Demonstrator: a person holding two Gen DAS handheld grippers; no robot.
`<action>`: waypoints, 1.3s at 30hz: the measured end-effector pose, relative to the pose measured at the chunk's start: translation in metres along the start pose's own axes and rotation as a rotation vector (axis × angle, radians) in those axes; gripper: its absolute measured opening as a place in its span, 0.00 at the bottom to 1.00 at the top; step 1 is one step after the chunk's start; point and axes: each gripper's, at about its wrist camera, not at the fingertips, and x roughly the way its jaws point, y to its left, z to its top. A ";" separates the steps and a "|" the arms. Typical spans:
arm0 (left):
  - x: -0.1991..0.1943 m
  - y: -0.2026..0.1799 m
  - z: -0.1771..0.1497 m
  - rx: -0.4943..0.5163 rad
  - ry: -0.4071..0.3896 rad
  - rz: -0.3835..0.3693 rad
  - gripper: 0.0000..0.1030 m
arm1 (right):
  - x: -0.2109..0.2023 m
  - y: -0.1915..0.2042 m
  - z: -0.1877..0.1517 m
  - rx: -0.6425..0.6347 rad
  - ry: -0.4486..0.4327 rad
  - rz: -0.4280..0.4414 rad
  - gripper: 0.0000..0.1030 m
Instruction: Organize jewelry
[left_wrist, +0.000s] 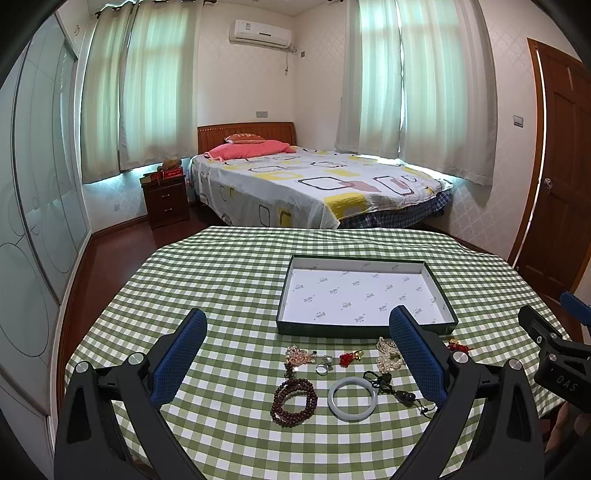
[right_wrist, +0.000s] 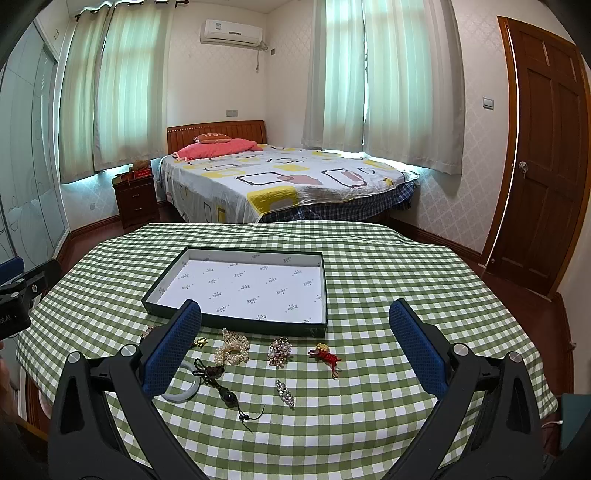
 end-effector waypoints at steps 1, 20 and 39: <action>0.000 0.000 0.000 0.000 0.001 -0.001 0.93 | 0.000 0.000 0.000 0.000 0.000 0.000 0.96; 0.000 0.002 -0.001 -0.001 0.007 0.007 0.93 | -0.001 0.000 0.000 0.000 -0.001 0.000 0.96; 0.003 0.003 -0.004 -0.003 0.020 0.009 0.93 | 0.005 0.004 -0.002 0.001 0.010 0.013 0.96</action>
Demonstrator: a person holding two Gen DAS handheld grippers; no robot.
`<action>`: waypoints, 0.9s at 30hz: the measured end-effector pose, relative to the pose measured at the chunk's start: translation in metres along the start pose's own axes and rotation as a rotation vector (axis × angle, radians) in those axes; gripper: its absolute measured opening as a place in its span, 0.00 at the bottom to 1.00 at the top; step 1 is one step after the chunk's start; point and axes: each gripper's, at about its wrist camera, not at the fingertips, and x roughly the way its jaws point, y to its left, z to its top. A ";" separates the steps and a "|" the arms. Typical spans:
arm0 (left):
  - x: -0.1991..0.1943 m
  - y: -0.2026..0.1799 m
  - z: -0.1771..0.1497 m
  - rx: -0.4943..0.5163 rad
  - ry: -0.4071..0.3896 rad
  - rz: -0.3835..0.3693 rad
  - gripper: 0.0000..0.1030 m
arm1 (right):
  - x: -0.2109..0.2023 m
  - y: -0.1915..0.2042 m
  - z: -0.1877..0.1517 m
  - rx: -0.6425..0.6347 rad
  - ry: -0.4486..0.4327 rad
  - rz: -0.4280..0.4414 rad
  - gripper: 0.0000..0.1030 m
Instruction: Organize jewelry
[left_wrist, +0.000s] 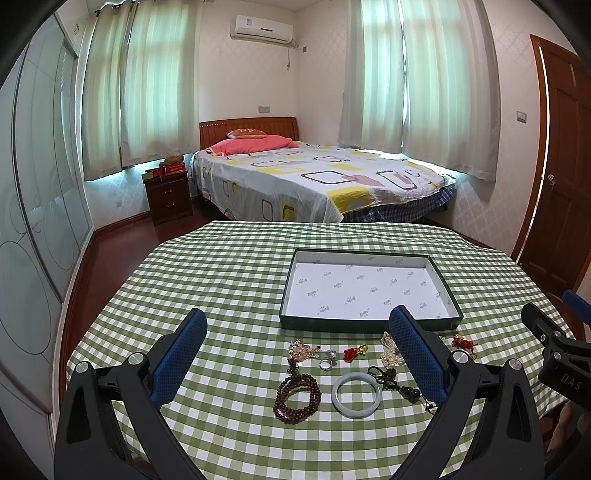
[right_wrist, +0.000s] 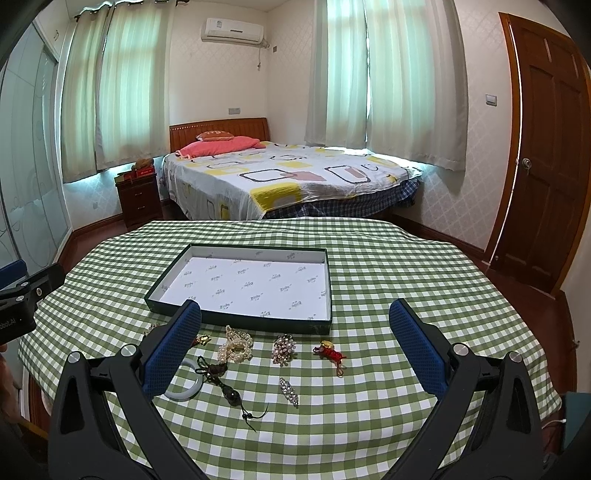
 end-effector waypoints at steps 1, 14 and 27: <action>0.000 0.000 0.000 0.000 0.000 -0.001 0.93 | 0.002 0.000 -0.001 0.001 0.002 0.002 0.96; 0.057 0.012 -0.029 -0.010 0.135 -0.032 0.93 | 0.057 -0.006 -0.040 0.017 0.109 0.025 0.96; 0.148 0.019 -0.096 -0.003 0.442 -0.021 0.93 | 0.119 -0.002 -0.086 0.002 0.294 0.057 0.96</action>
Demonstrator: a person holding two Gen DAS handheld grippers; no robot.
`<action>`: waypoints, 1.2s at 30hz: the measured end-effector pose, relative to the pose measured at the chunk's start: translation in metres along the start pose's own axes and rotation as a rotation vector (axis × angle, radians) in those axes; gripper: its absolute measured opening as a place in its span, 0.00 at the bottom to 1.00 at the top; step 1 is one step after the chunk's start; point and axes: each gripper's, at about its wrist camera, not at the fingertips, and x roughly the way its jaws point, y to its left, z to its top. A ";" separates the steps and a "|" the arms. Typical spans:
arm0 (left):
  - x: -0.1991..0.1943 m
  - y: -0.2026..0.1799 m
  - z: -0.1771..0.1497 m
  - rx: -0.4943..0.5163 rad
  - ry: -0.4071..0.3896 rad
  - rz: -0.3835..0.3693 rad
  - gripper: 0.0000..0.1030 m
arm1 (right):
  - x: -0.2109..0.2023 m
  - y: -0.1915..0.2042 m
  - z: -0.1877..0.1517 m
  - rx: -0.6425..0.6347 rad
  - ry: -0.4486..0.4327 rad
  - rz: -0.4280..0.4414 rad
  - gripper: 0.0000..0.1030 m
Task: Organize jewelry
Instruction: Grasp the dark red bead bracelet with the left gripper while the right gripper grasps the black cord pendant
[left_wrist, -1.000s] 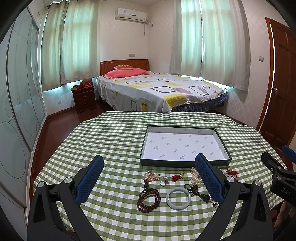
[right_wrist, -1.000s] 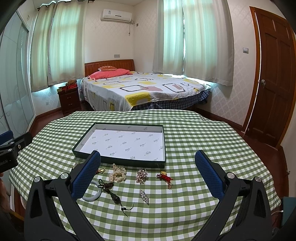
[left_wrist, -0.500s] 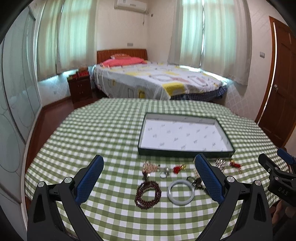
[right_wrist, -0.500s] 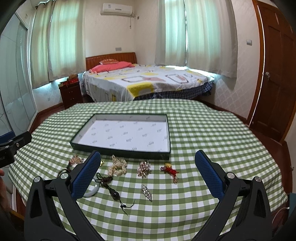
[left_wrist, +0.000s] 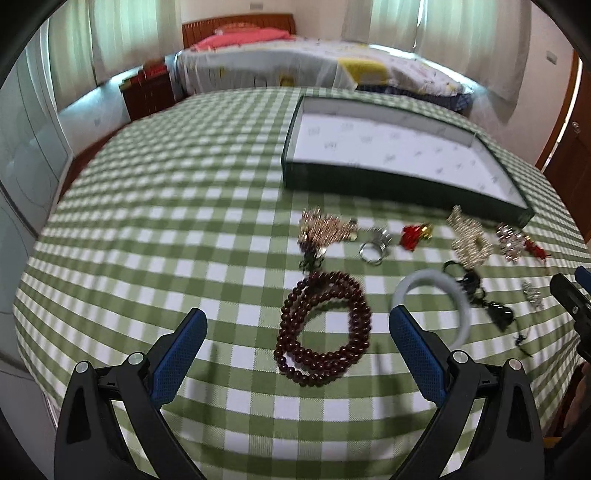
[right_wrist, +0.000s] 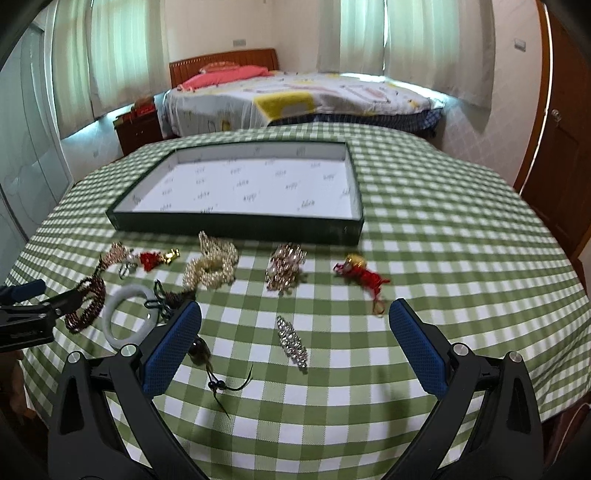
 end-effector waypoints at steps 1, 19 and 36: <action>0.005 0.000 -0.001 0.002 0.009 0.004 0.93 | 0.003 0.000 0.000 0.001 0.007 0.003 0.96; 0.016 0.001 -0.004 0.046 -0.041 -0.004 0.65 | 0.014 0.009 -0.001 -0.033 0.035 0.045 0.96; 0.014 0.010 0.000 0.046 -0.060 0.011 0.21 | 0.015 0.040 -0.009 -0.126 0.087 0.209 0.54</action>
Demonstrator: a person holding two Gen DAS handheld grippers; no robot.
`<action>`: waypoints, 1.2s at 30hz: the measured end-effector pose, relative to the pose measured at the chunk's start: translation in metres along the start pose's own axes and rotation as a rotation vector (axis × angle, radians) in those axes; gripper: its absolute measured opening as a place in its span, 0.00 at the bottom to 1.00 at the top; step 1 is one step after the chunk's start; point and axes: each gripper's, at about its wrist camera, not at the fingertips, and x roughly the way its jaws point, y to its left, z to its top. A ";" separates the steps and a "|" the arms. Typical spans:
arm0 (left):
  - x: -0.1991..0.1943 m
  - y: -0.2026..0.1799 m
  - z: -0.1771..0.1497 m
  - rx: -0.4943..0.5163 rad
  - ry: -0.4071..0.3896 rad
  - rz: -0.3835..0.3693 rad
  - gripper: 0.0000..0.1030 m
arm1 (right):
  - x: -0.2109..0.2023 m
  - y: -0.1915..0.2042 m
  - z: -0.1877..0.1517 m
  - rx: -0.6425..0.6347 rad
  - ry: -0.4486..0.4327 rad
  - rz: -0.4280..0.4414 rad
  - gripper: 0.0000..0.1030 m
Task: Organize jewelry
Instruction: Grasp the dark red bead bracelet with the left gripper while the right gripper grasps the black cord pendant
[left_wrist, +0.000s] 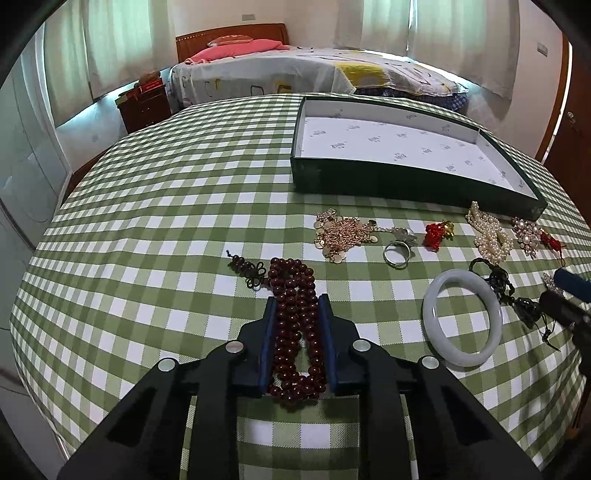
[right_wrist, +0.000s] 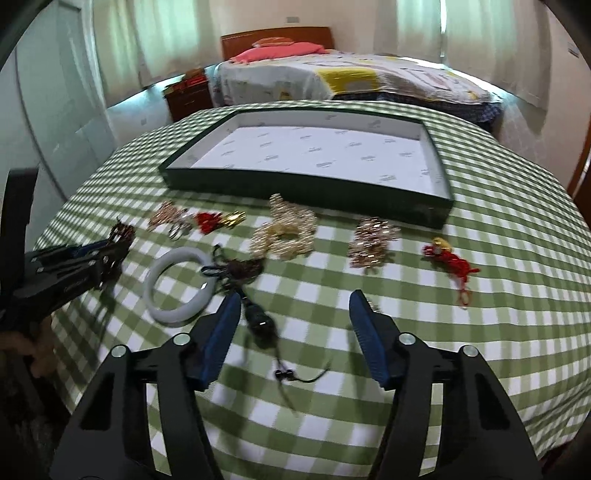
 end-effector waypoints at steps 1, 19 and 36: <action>0.000 0.000 0.000 -0.001 0.000 0.000 0.21 | 0.001 0.002 -0.001 -0.008 0.005 0.005 0.52; -0.002 -0.005 -0.003 0.012 0.001 -0.009 0.16 | 0.010 0.011 -0.010 -0.082 0.043 0.017 0.19; -0.017 -0.009 0.004 0.020 -0.043 -0.016 0.16 | -0.028 -0.006 0.006 0.003 -0.071 0.021 0.17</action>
